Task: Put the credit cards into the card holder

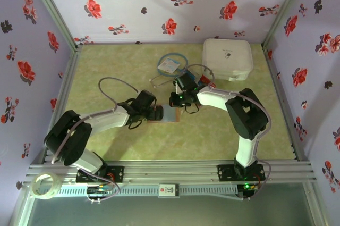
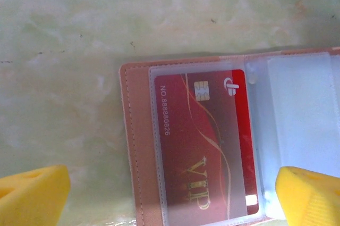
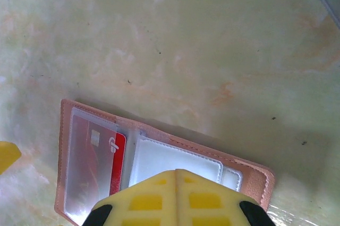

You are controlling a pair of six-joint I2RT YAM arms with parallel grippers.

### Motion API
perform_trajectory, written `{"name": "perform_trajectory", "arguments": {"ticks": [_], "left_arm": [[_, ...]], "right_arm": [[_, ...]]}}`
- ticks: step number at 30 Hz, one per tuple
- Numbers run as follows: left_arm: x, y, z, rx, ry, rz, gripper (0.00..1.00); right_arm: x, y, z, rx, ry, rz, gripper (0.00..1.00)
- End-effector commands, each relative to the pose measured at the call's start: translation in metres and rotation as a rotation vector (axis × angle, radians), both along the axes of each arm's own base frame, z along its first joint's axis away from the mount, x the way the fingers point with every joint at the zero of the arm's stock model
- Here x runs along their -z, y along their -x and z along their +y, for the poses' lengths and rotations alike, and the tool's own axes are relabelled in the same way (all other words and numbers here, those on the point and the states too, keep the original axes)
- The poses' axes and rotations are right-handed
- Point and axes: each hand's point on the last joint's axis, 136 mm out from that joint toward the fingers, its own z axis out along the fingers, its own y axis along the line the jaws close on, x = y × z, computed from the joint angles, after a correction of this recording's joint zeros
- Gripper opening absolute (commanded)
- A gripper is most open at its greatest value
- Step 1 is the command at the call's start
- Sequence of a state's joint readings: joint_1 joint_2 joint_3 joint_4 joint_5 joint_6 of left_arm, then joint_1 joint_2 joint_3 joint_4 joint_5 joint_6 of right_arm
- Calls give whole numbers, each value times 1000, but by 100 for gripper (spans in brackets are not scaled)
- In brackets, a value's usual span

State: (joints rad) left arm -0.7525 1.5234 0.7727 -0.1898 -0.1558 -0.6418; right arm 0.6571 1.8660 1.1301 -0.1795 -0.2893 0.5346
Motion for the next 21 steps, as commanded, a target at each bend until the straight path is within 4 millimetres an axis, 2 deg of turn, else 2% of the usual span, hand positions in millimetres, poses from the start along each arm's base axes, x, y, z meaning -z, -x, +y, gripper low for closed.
{"name": "perform_trajectory", "arguments": {"ticks": [1,11,21], "left_arm": [[-7,-8,-9,2,0,-29,100],[-3,-7,-15,20,-28,-31,100],[-1,-8,-19,28,-31,-31,100]], "right_arm": [[13,3,-1,6,6,26,0],[27,8,-3,13,10,58,0],[30,10,6,11,-26,78,0]]}}
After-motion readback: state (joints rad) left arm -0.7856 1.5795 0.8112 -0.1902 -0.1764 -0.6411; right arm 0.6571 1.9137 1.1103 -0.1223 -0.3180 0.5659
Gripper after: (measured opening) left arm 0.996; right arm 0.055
